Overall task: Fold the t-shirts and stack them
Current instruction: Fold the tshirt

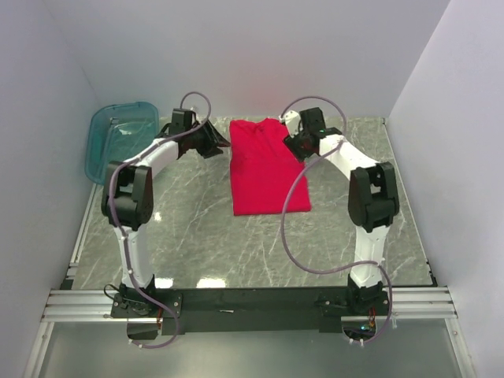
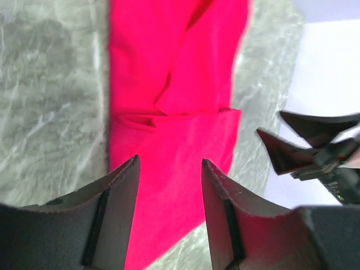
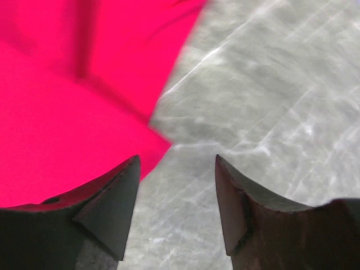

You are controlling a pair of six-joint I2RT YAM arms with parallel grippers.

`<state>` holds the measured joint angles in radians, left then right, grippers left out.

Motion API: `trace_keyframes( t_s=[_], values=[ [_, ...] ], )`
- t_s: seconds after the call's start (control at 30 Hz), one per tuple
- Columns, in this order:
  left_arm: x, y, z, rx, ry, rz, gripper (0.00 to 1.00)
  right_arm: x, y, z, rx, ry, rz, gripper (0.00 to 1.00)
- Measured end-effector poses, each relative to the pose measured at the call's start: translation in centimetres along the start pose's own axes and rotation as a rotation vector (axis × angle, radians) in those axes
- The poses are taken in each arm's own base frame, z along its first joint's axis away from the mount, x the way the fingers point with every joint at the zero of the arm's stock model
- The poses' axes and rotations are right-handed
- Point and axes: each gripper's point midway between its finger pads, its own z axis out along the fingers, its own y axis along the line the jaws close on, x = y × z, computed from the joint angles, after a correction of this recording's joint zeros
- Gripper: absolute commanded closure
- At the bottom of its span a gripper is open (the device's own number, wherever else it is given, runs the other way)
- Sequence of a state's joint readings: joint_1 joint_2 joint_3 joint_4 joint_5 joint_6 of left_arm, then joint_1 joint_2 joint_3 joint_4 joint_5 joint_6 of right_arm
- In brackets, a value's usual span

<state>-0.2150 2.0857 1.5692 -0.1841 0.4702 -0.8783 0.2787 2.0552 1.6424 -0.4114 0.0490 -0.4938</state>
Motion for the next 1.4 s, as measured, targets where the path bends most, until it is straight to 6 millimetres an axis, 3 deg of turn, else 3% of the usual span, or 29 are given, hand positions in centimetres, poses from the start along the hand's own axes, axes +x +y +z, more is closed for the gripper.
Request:
trace_keyframes(
  t_s=[0.1, 0.2, 0.3, 0.37, 0.5, 0.57, 0.77, 1.13, 1.23, 1.33, 1.4],
  values=[
    [-0.2, -1.6, -2.7, 0.028, -0.04, 0.082, 0.47, 1.4, 1.9, -2.2, -0.176, -0.028, -0.094, 0.4],
    [2.1, -2.4, -5.9, 0.04, -0.029, 0.161, 0.46, 4.8, 5.4, -7.1, -0.406, -0.086, -0.305, 0.4],
    [7.6, -1.2, -8.2, 0.024, 0.041, 0.198, 0.45, 8.5, 9.1, -11.3, -0.542, -0.16, -0.499, 0.39],
    [12.1, 0.8, -8.8, -0.003, 0.115, 0.187, 0.41, 10.8, 11.8, -12.9, -0.599, -0.193, -0.592, 0.38],
    [22.0, 7.2, -9.7, -0.129, 0.316, 0.087, 0.35, 14.0, 15.0, -12.8, -0.65, -0.179, -0.67, 0.35],
    [24.5, 9.1, -10.1, -0.183, 0.364, 0.031, 0.35, 14.3, 15.3, -12.1, -0.639, -0.168, -0.693, 0.34],
    [23.1, 7.5, -8.9, -0.141, 0.276, -0.018, 0.35, 12.2, 14.1, -10.0, -0.507, -0.181, -0.75, 0.34],
    [20.6, 6.6, -5.4, -0.154, 0.202, -0.092, 0.39, 11.8, 12.9, -8.2, -0.428, -0.159, -0.768, 0.34],
    [20.2, 6.6, -4.7, -0.158, 0.191, -0.106, 0.5, 12.1, 13.0, -8.1, -0.43, -0.158, -0.784, 0.34],
    [20.2, 6.9, -4.4, -0.169, 0.188, -0.113, 0.68, 12.7, 13.3, -8.0, -0.443, -0.151, -0.809, 0.34],
    [20.2, 7.1, -4.3, -0.171, 0.19, -0.113, 0.73, 13.0, 13.4, -8.1, -0.451, -0.145, -0.818, 0.34]
  ],
)
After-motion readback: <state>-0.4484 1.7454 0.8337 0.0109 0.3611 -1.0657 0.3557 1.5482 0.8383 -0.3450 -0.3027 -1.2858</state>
